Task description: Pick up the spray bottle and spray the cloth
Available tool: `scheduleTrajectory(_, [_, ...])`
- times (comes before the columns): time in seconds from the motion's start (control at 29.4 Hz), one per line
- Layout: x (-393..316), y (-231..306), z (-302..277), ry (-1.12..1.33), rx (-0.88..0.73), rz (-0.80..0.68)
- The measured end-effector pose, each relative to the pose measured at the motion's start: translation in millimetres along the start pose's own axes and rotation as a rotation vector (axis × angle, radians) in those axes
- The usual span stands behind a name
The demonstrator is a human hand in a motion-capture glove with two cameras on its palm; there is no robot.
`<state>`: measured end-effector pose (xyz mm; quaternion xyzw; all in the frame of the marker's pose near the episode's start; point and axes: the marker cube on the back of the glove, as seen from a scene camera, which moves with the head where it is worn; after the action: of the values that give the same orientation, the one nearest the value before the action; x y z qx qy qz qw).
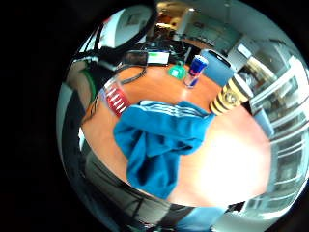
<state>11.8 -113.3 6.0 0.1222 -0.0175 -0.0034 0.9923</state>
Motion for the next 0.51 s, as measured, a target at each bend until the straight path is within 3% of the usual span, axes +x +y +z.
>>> scheduleTrajectory(0.24, [-43.0, 37.9, -9.5, -0.039, -0.078, -0.226])
scheduleTrajectory(0.51, [-62.4, 58.4, -5.3, -0.198, -0.244, -0.326])
